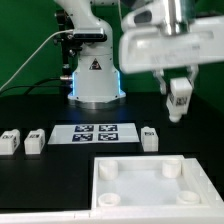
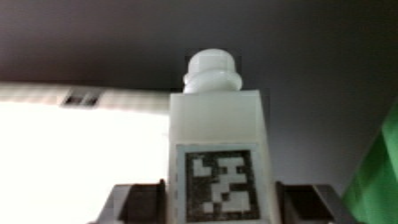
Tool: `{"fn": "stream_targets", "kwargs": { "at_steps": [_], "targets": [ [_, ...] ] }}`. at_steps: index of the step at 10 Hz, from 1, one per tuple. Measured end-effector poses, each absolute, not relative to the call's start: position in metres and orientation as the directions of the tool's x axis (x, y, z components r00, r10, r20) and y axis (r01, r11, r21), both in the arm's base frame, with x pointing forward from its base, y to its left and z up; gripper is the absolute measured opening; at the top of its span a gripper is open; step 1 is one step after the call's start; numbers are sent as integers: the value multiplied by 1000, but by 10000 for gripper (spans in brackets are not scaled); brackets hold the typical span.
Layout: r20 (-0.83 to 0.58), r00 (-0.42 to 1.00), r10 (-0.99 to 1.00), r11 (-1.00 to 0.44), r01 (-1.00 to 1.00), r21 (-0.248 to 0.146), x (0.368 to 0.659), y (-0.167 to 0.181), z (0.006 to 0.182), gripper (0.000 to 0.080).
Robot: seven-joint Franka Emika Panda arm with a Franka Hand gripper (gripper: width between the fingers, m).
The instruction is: Assemble one leg
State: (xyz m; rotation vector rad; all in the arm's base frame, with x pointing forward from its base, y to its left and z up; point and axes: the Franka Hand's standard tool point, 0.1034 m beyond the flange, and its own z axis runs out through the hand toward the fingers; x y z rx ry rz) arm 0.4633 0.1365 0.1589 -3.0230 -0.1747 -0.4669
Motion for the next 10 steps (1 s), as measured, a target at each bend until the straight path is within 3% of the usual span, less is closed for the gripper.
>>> {"fn": "stream_targets", "kwargs": {
  "at_steps": [1, 3, 4, 5, 8, 10],
  "targets": [
    [423, 898, 121, -986, 156, -50, 486, 126, 182, 293],
    [586, 800, 130, -985, 174, -19, 507, 99, 192, 293],
    [630, 767, 119, -985, 171, -23, 502, 98, 187, 293],
    [543, 829, 133, -985, 172, -21, 495, 98, 175, 293],
    [554, 821, 135, -985, 174, -18, 499, 97, 178, 293],
    [575, 806, 139, -984, 179, -13, 529, 97, 182, 293]
  ]
}}
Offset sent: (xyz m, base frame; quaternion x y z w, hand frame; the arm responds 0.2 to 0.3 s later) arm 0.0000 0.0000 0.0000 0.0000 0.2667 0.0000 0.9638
